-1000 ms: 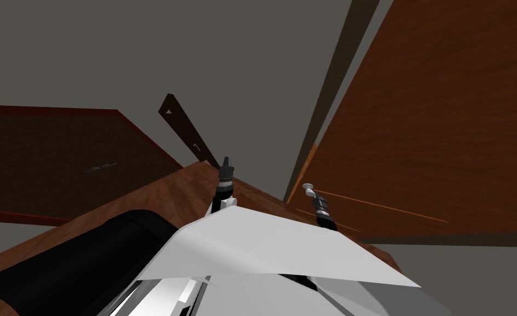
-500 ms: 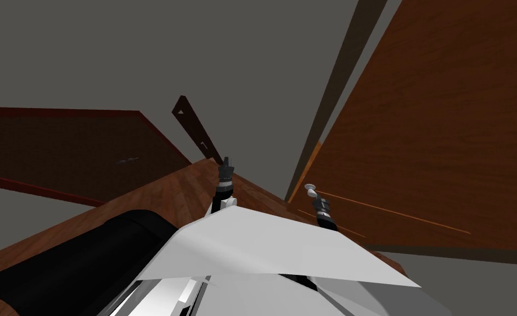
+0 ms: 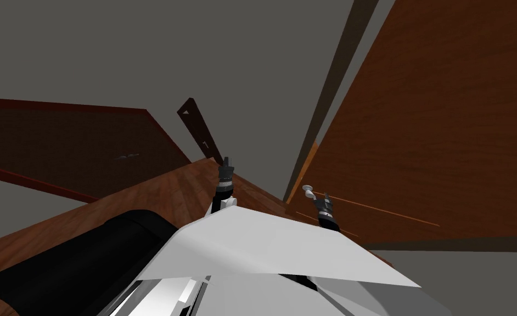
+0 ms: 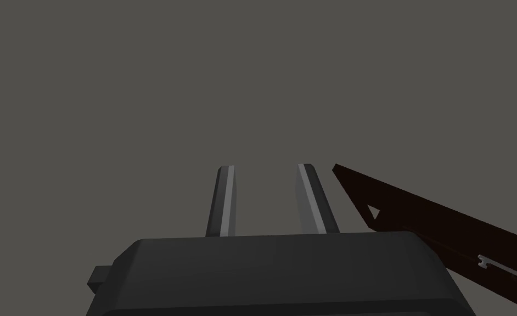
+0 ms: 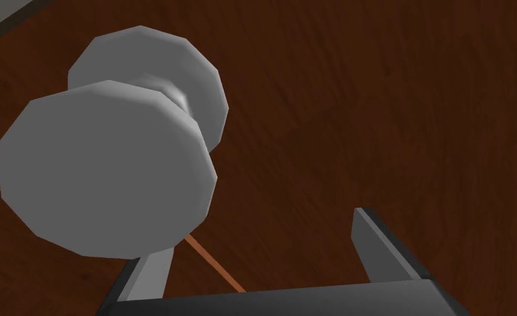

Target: Pull the door open

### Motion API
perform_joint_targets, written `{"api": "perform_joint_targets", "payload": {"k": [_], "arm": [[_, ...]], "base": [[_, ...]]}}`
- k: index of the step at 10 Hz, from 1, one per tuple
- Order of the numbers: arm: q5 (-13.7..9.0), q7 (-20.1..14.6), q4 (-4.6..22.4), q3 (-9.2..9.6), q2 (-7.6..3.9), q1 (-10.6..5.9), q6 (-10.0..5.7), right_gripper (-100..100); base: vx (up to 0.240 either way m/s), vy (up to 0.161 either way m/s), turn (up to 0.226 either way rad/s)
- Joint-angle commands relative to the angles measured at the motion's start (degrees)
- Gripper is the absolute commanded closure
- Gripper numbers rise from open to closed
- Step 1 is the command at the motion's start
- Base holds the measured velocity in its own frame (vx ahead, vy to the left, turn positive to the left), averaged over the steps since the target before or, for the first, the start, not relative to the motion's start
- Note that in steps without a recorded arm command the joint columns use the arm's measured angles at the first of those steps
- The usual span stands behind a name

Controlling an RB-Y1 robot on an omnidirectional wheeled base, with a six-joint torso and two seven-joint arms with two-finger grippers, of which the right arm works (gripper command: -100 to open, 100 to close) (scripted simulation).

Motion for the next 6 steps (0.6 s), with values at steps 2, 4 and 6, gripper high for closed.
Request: {"api": "perform_joint_targets", "payload": {"k": [2, 4, 6], "arm": [[-0.45, -2.82, -0.25, 1.62, 1.24, -0.09, 0.39, -100], [-1.37, -5.05, -0.50, 1.97, 1.42, -0.09, 0.49, -100], [-2.31, -7.24, -0.75, 2.34, 1.61, -0.08, 0.60, -100]], "base": [[-0.050, -0.004, 0.011], [-0.018, -0.004, 0.025], [-0.038, -0.006, 0.039]]}}
